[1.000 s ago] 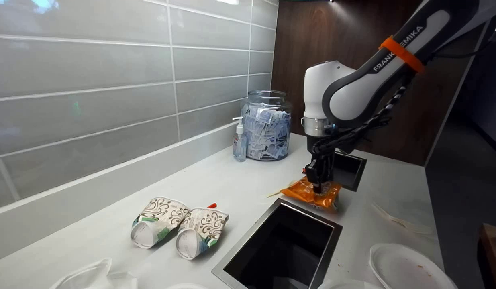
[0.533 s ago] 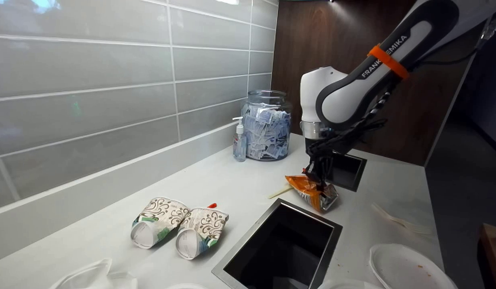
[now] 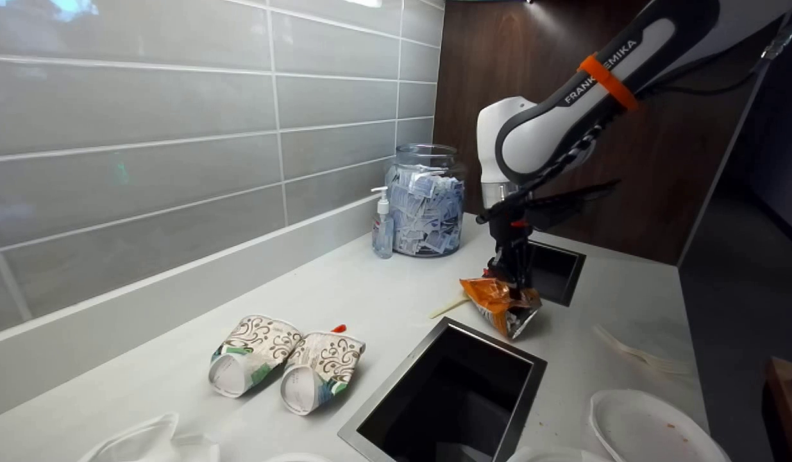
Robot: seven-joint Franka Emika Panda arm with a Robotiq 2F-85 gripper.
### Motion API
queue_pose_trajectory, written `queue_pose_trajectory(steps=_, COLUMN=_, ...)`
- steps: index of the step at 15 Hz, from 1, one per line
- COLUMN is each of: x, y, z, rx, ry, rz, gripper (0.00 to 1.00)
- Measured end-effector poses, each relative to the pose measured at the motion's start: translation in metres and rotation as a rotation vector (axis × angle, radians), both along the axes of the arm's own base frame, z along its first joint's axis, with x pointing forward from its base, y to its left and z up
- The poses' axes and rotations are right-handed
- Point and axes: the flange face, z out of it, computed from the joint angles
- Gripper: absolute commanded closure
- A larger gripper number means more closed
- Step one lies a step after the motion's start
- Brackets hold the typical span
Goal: Put the used napkin in the orange packet and then the bin
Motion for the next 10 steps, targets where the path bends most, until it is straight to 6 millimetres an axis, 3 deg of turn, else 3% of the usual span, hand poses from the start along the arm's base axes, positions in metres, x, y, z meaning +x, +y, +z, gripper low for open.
queue_pose_trajectory(steps=10, x=-0.006, y=0.002, z=0.057, rx=0.199, ry=0.069, rz=-0.068, gripper=1.00)
